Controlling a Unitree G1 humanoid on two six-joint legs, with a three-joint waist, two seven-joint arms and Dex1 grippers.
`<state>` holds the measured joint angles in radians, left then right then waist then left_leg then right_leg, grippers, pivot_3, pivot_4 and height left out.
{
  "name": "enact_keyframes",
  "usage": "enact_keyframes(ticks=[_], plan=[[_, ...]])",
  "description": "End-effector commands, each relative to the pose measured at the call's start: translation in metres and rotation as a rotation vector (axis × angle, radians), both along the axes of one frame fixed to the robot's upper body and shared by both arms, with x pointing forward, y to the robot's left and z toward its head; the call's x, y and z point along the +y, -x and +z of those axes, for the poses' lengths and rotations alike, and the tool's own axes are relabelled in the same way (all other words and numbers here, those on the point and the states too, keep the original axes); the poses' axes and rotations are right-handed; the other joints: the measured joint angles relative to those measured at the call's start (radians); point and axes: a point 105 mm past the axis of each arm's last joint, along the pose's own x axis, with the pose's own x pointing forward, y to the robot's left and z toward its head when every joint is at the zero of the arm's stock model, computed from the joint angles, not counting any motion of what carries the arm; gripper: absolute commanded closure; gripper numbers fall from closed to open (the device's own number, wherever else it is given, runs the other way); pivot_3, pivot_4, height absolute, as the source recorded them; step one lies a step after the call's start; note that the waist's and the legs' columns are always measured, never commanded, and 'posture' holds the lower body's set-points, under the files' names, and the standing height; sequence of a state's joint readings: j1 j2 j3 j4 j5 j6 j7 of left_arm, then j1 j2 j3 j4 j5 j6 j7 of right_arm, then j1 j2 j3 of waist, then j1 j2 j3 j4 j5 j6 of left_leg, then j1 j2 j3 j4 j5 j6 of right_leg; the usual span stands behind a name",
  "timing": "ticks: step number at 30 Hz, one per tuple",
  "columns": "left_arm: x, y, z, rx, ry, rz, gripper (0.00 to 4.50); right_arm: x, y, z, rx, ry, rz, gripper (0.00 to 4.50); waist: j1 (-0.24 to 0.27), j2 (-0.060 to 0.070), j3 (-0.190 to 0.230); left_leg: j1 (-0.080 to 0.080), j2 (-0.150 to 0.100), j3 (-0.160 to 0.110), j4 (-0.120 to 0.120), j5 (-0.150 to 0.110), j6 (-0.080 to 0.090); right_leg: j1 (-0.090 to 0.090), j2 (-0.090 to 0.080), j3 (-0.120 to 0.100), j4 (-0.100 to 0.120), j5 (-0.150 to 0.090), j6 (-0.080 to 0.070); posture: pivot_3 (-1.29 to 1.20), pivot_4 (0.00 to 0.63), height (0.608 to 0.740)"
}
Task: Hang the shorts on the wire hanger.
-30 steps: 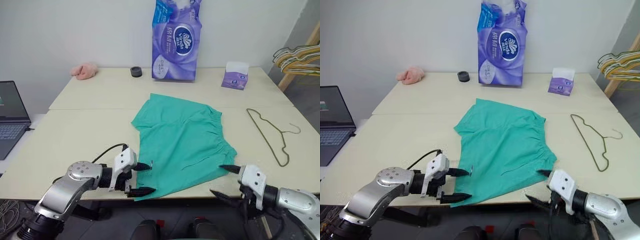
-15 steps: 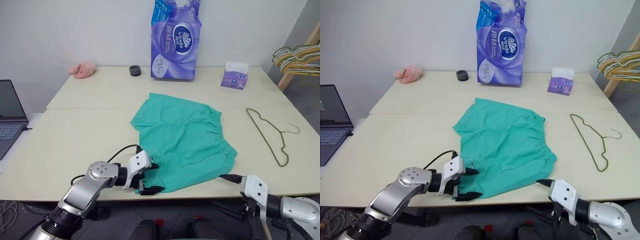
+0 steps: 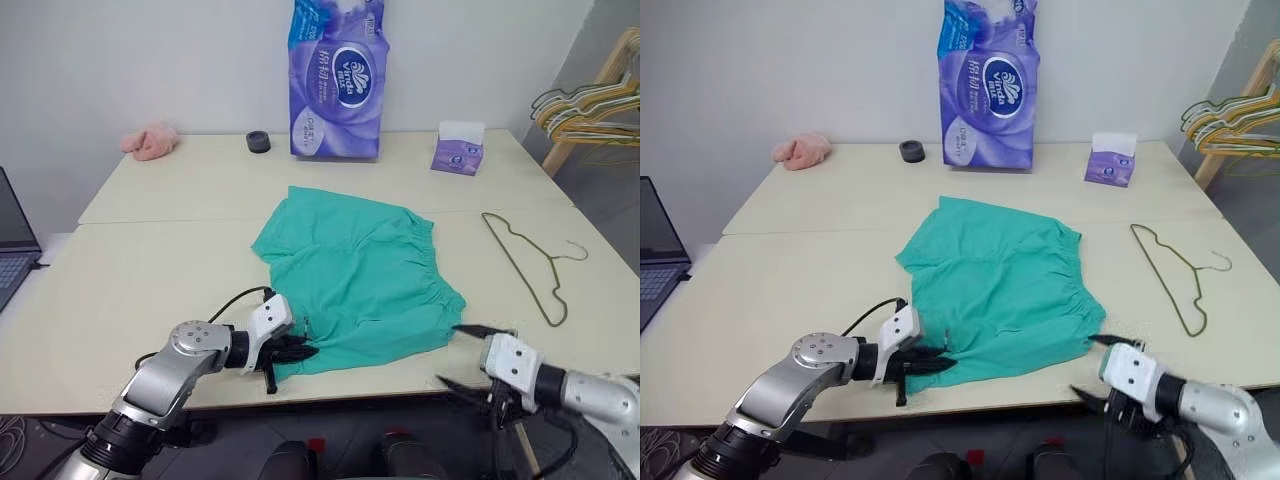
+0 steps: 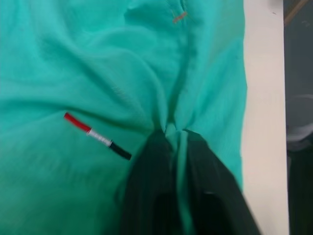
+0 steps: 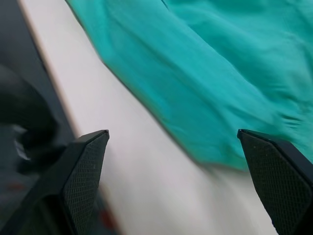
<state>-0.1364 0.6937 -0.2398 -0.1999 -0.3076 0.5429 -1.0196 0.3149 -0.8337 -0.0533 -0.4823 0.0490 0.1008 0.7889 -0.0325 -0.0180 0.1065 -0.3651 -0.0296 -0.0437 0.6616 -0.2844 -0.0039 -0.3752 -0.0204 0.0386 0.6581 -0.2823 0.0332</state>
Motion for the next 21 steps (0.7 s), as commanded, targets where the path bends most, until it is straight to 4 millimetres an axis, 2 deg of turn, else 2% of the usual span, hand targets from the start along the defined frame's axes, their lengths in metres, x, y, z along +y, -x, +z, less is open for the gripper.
enact_keyframes(ticks=[1, 4, 15, 21], plan=[[0.008, -0.002, 0.011, 0.004, 0.020, -0.001, 4.46, -0.008, -0.018, 0.002, -0.127, 0.158, 0.055, 0.00, 0.000, 0.000, 0.000, 0.000, 0.000, 0.000, 0.000, 0.000, 0.000, 0.000, 0.000, 0.000, 0.000, 0.000, 0.000, -0.10, 0.077, 0.740], [0.016, -0.005, 0.016, 0.004, 0.025, 0.012, 4.46, -0.018, -0.037, -0.004, -0.207, 0.332, 0.119, 0.00, -0.002, 0.001, 0.001, 0.000, 0.000, 0.001, -0.001, 0.000, 0.000, -0.001, 0.001, 0.000, 0.001, 0.000, -0.001, -0.09, 0.077, 0.740], [0.022, -0.007, 0.017, -0.013, 0.016, 0.015, 4.46, 0.006, -0.072, -0.013, -0.388, 0.479, 0.311, 0.00, -0.003, 0.000, 0.001, 0.002, 0.000, 0.003, 0.001, 0.000, 0.000, 0.000, 0.001, 0.002, 0.004, 0.001, -0.001, -0.07, 0.069, 0.740], [0.024, -0.005, 0.016, -0.010, 0.004, -0.009, 4.50, 0.004, -0.077, -0.023, -0.354, 0.516, 0.352, 2.08, -0.004, -0.001, 0.000, 0.003, 0.001, 0.003, 0.002, 0.000, 0.000, 0.001, 0.001, 0.002, 0.005, 0.003, -0.005, -0.07, 0.062, 0.740]])
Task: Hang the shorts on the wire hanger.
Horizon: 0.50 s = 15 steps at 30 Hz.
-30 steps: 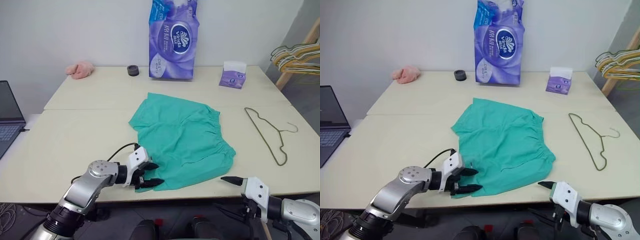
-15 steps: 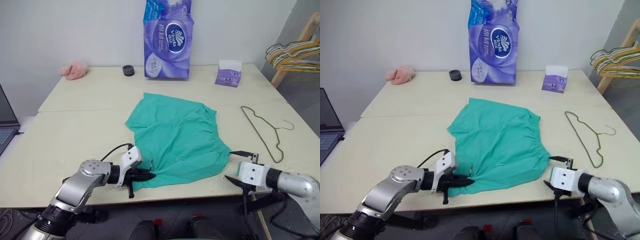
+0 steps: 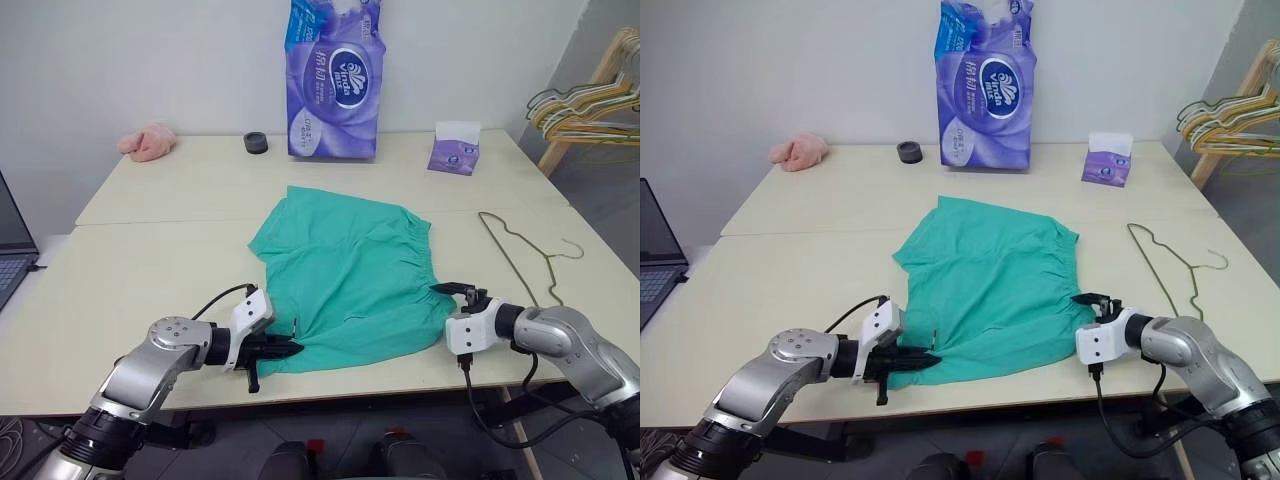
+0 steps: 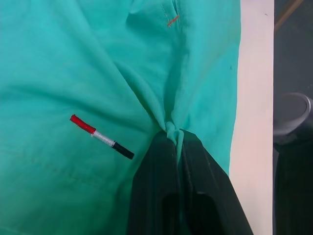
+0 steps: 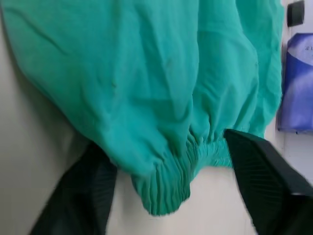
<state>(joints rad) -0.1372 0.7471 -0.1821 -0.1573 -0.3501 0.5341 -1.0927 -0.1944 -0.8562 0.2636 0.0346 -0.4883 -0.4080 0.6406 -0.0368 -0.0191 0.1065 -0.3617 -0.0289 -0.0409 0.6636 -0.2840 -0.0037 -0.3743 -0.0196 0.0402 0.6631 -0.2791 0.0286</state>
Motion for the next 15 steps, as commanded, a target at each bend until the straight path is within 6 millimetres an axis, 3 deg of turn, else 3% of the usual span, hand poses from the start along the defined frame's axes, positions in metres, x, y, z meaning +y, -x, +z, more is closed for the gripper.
enact_keyframes(ticks=[1, 6, 7, 11, 15], plan=[[0.004, -0.003, 0.009, -0.037, -0.009, -0.023, 4.50, -0.005, 0.000, -0.008, 0.037, 0.037, 0.006, 2.47, 0.000, 0.000, 0.000, 0.000, 0.000, 0.000, 0.000, 0.000, 0.000, 0.000, 0.000, 0.000, 0.000, 0.001, -0.002, -0.07, 0.062, 0.740], [0.003, 0.005, 0.007, -0.011, -0.019, -0.073, 4.50, -0.008, 0.008, -0.009, 0.074, 0.037, 0.022, 4.26, 0.002, 0.000, -0.001, 0.000, 0.000, 0.000, 0.000, 0.000, 0.000, 0.000, 0.000, 0.000, 0.000, 0.001, -0.002, -0.07, 0.043, 0.740], [0.003, 0.007, 0.006, -0.002, -0.022, -0.087, 4.50, -0.008, 0.010, -0.009, 0.081, 0.036, 0.025, 4.43, 0.002, 0.001, -0.001, 0.000, 0.000, 0.000, 0.000, 0.000, 0.000, 0.000, 0.000, 0.000, 0.000, 0.001, -0.002, -0.07, 0.042, 0.740], [0.002, 0.036, 0.003, 0.115, -0.067, -0.246, 4.50, -0.019, 0.026, -0.005, 0.196, 0.060, -0.007, 4.43, 0.003, 0.002, -0.002, -0.001, 0.000, 0.000, -0.001, 0.000, 0.000, -0.001, 0.000, 0.000, 0.000, 0.001, -0.003, -0.08, 0.040, 0.740], [0.007, 0.049, 0.004, 0.168, -0.094, -0.312, 4.50, -0.028, 0.041, 0.000, 0.289, 0.096, -0.019, 4.43, 0.005, 0.002, -0.003, -0.002, 0.000, -0.001, -0.001, 0.000, 0.000, -0.001, 0.000, -0.001, 0.000, 0.001, -0.003, -0.10, 0.041, 0.740]])
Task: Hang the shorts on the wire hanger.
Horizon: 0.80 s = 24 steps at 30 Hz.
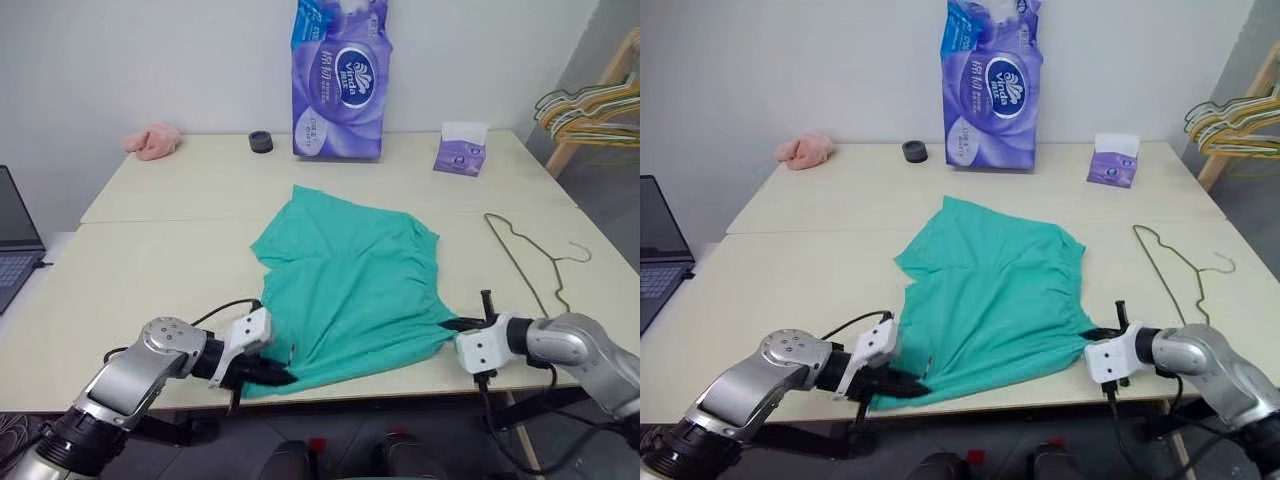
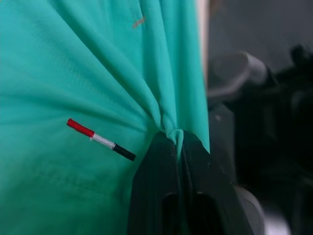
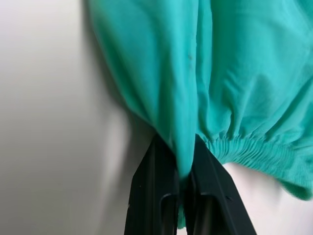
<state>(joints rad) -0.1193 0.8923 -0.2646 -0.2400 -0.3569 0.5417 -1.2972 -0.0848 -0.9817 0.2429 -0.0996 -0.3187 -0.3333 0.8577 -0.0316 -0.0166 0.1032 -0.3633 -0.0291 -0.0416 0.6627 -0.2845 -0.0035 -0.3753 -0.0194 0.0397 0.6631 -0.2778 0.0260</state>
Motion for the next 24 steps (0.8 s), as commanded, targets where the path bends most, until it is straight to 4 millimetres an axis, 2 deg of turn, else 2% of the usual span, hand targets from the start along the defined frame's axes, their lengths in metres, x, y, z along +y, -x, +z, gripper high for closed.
enact_keyframes(ticks=[1, 9, 16, 17, 18, 22, 24], plan=[[0.004, 0.013, 0.004, 0.046, -0.021, -0.072, 4.50, -0.015, 0.010, 0.007, 0.076, 0.049, -0.027, 4.43, 0.000, 0.000, 0.000, 0.000, 0.000, 0.000, 0.000, 0.000, 0.000, 0.000, 0.000, 0.000, 0.000, 0.000, 0.000, -0.10, 0.042, 0.740], [-0.006, 0.032, 0.008, 0.115, 0.000, -0.143, 4.50, -0.022, 0.033, 0.013, 0.171, 0.100, 0.022, 4.43, -0.004, 0.000, 0.000, 0.000, 0.000, 0.001, 0.002, 0.000, 0.000, 0.000, 0.000, 0.001, 0.000, -0.003, 0.005, -0.12, 0.052, 0.740], [-0.012, 0.044, 0.007, 0.159, 0.005, -0.157, 4.50, -0.021, 0.036, 0.011, 0.188, 0.109, 0.054, 4.43, -0.010, 0.000, 0.000, 0.001, 0.001, 0.002, 0.002, 0.000, 0.000, 0.001, 0.000, 0.001, 0.000, -0.003, 0.005, -0.13, 0.059, 0.740], [-0.013, 0.042, 0.005, 0.143, 0.001, -0.147, 4.50, -0.022, 0.033, 0.012, 0.179, 0.107, 0.050, 4.20, -0.011, 0.000, 0.000, 0.001, 0.001, 0.002, 0.002, 0.000, 0.000, 0.001, 0.000, 0.001, 0.000, -0.003, 0.005, -0.13, 0.059, 0.740], [-0.014, 0.037, 0.003, 0.109, 0.002, -0.126, 4.27, -0.023, 0.032, 0.014, 0.173, 0.105, 0.050, 3.90, -0.011, 0.000, 0.000, 0.001, 0.001, 0.002, 0.002, 0.000, 0.000, 0.001, 0.000, 0.001, 0.000, -0.003, 0.005, -0.13, 0.058, 0.740], [-0.019, 0.030, 0.003, 0.078, 0.023, -0.091, 3.21, -0.027, 0.032, 0.021, 0.185, 0.109, 0.044, 2.63, -0.011, 0.000, 0.000, 0.001, 0.001, 0.002, 0.002, 0.000, 0.000, 0.001, 0.000, 0.001, 0.000, -0.003, 0.005, -0.13, 0.058, 0.740], [-0.022, 0.030, 0.005, 0.085, 0.038, -0.085, 2.62, -0.038, 0.034, 0.029, 0.201, 0.143, 0.019, 1.96, -0.009, 0.001, 0.000, 0.001, 0.001, 0.002, 0.002, 0.000, 0.000, 0.001, 0.000, 0.001, 0.000, -0.003, 0.005, -0.12, 0.057, 0.740]])
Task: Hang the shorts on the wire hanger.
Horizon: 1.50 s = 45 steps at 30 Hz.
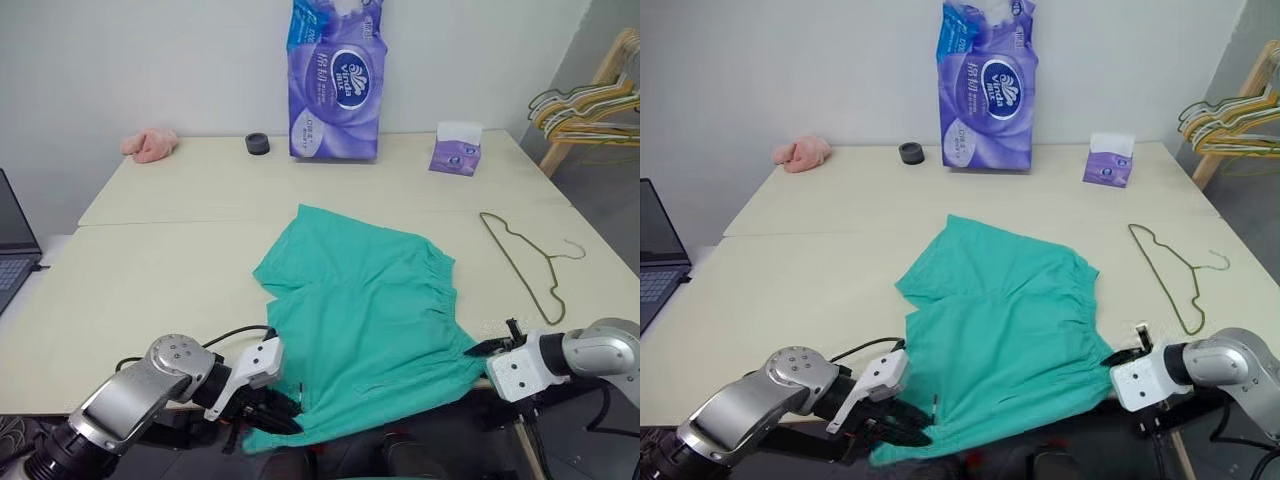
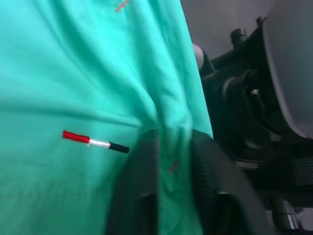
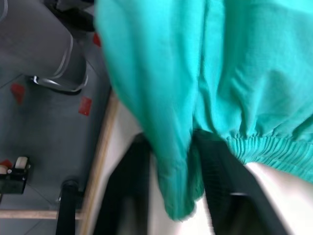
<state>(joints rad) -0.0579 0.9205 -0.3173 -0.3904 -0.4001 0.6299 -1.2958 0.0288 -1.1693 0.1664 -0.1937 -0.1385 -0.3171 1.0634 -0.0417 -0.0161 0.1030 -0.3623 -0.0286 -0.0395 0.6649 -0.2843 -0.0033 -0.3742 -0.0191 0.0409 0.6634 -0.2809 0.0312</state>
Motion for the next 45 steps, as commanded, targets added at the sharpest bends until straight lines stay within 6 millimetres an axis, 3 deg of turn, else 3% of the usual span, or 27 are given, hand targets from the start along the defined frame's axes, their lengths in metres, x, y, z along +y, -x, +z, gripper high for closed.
enact_keyframes(ticks=[1, 5, 7, 9, 11, 12, 15, 18, 23, 32, 36, 39, 45], plan=[[-0.006, -0.003, 0.007, -0.014, 0.030, 0.006, 2.27, -0.016, -0.001, 0.021, -0.009, 0.058, -0.021, 1.60, 0.003, 0.000, 0.000, 0.000, 0.000, 0.000, 0.000, 0.000, 0.000, 0.000, 0.000, 0.000, 0.000, 0.000, 0.000, -0.12, 0.056, 0.740], [-0.014, -0.008, 0.012, -0.020, 0.083, 0.044, 1.06, -0.036, 0.002, 0.036, -0.011, 0.113, -0.077, 0.21, 0.003, 0.000, 0.000, 0.000, 0.000, 0.000, 0.000, 0.000, 0.000, 0.000, 0.000, 0.000, 0.000, 0.000, 0.000, -0.12, 0.054, 0.740], [-0.028, -0.012, 0.026, -0.014, 0.194, 0.082, 0.46, -0.050, -0.004, 0.058, -0.046, 0.060, -0.211, 0.20, 0.005, 0.001, 0.000, 0.000, 0.000, 0.000, 0.000, 0.000, 0.000, 0.000, 0.000, 0.000, 0.000, 0.000, 0.000, -0.13, 0.056, 0.740], [-0.038, -0.020, 0.038, -0.038, 0.272, 0.117, 0.46, -0.066, -0.017, 0.078, -0.136, -0.050, -0.391, 0.20, 0.004, 0.001, 0.000, 0.000, 0.000, 0.000, 0.000, 0.000, 0.000, 0.000, 0.000, 0.000, 0.000, 0.000, 0.001, -0.14, 0.054, 0.740], [-0.042, -0.025, 0.042, -0.072, 0.293, 0.133, 0.46, -0.079, -0.025, 0.086, -0.202, -0.112, -0.495, 0.20, 0.003, -0.001, -0.001, 0.000, 0.000, 0.000, 0.001, 0.000, 0.000, 0.001, 0.000, 0.000, 0.000, 0.001, 0.002, -0.14, 0.049, 0.740], [-0.046, -0.032, 0.044, -0.127, 0.302, 0.148, 0.46, -0.088, -0.029, 0.087, -0.242, -0.141, -0.550, 0.20, 0.000, -0.002, -0.003, 0.000, 0.000, 0.000, 0.002, 0.000, 0.000, 0.001, 0.000, 0.000, 0.000, 0.001, 0.002, -0.14, 0.047, 0.740], [-0.061, -0.066, 0.061, -0.413, 0.358, 0.216, 0.46, -0.126, -0.049, 0.096, -0.424, -0.461, -0.950, 0.20, 0.001, -0.005, -0.006, 0.002, 0.000, 0.000, 0.002, 0.000, 0.000, 0.003, 0.001, 0.001, 0.000, 0.002, 0.002, -0.15, 0.044, 0.740], [-0.075, -0.088, 0.079, -0.607, 0.392, 0.233, 0.46, -0.149, -0.058, 0.079, -0.453, -0.663, -1.294, 0.20, -0.001, -0.003, -0.007, 0.001, -0.001, 0.001, 0.004, 0.000, 0.000, 0.003, 0.001, 0.003, 0.000, 0.007, -0.003, -0.16, 0.044, 0.740], [-0.092, -0.094, 0.098, -0.676, 0.458, 0.161, 0.46, -0.151, -0.074, 0.041, -0.325, -0.784, -1.581, 0.20, -0.025, 0.008, -0.013, 0.001, -0.001, 0.005, 0.004, 0.001, 0.001, 0.002, 0.001, 0.006, 0.000, 0.008, -0.003, -0.16, 0.040, 0.740], [-0.090, -0.100, 0.100, -0.673, 0.449, 0.147, 0.46, -0.145, -0.090, 0.003, -0.125, -0.658, -1.620, 0.20, -0.053, 0.014, -0.017, 0.001, 0.000, 0.008, 0.001, 0.001, 0.001, 0.000, 0.005, 0.010, 0.000, 0.008, -0.001, -0.16, 0.038, 0.740], [-0.084, -0.105, 0.097, -0.692, 0.424, 0.157, 0.46, -0.138, -0.087, -0.020, 0.110, -0.652, -1.704, 0.20, -0.068, 0.010, -0.022, 0.002, 0.002, 0.010, 0.002, 0.001, 0.001, 0.001, 0.011, 0.013, 0.000, 0.009, 0.000, -0.16, 0.036, 0.740], [-0.085, -0.105, 0.097, -0.692, 0.428, 0.156, 0.42, -0.141, -0.083, -0.026, 0.212, -0.659, -1.762, 0.76, -0.070, 0.003, -0.026, 0.003, 0.004, 0.011, 0.001, 0.001, 0.001, 0.001, 0.012, 0.015, -0.001, 0.009, 0.000, -0.15, 0.036, 0.740], [-0.085, -0.106, 0.095, -0.693, 0.424, 0.160, 0.42, -0.138, -0.077, -0.040, 0.307, -0.601, -1.780, 2.80, -0.067, -0.009, -0.036, 0.003, 0.004, 0.011, 0.001, 0.000, 0.002, 0.001, 0.012, 0.015, -0.001, 0.009, 0.000, -0.15, 0.033, 0.740]])
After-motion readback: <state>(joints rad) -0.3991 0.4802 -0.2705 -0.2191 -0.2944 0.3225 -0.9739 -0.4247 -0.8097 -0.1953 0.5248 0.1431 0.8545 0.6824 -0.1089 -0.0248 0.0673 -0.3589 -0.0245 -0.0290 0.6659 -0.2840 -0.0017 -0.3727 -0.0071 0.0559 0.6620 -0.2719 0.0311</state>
